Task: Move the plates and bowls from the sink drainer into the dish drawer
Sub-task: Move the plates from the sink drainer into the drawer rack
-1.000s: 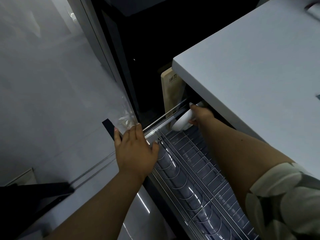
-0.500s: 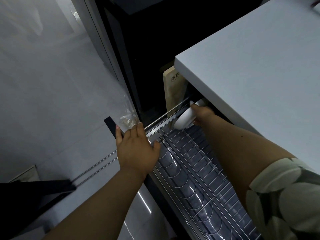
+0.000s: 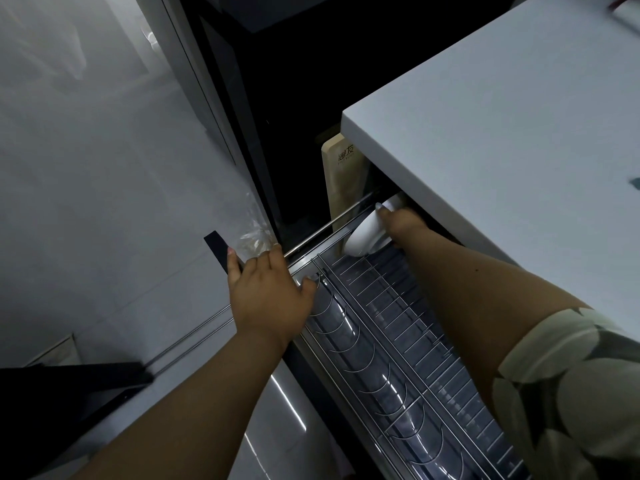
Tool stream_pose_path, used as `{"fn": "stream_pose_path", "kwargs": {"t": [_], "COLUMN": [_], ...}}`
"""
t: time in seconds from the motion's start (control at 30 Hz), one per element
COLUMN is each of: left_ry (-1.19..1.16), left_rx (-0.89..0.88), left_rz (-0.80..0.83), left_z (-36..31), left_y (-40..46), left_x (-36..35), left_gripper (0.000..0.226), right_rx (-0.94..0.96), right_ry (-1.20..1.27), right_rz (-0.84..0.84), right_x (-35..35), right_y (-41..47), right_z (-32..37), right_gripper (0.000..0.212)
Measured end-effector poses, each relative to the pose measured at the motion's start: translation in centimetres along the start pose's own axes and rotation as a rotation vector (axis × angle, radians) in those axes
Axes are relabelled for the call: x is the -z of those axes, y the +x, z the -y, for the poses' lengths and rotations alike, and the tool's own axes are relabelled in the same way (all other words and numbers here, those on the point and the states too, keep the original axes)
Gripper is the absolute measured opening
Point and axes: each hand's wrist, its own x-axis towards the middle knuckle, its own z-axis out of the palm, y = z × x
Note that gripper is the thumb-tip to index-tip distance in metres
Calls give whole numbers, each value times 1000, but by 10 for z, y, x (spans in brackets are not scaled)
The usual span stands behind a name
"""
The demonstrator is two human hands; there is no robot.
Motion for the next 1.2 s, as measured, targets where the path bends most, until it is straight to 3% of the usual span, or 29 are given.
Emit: {"fn": "stream_pose_path", "kwargs": {"t": [0.2, 0.4, 0.5, 0.6, 0.67, 0.87, 1.2], "left_ry": [12, 37, 61, 103, 23, -333, -486], "left_rx": [-4, -2, 7, 7, 25, 20, -201], "left_rz": [-7, 6, 91, 205, 241, 371, 551], "left_z": [0, -1, -4, -7, -12, -41, -106], "left_y": [0, 1, 0, -2, -8, -52, -152], "left_x": [-1, 1, 10, 19, 25, 44, 81], "left_gripper": [75, 79, 77, 60, 54, 40, 35], "right_rx": [32, 77, 116, 158, 182, 198, 190], "right_ry": [-58, -69, -16, 74, 175, 411, 586], "right_rz": [37, -56, -20, 36, 74, 79, -105], "right_x": [1, -6, -8, -5, 1, 34, 101], "right_y": [-2, -30, -56, -80, -98, -166, -285], "right_z": [1, -19, -25, -30, -37, -70, -163], "right_gripper": [68, 75, 76, 58, 40, 28, 31]}}
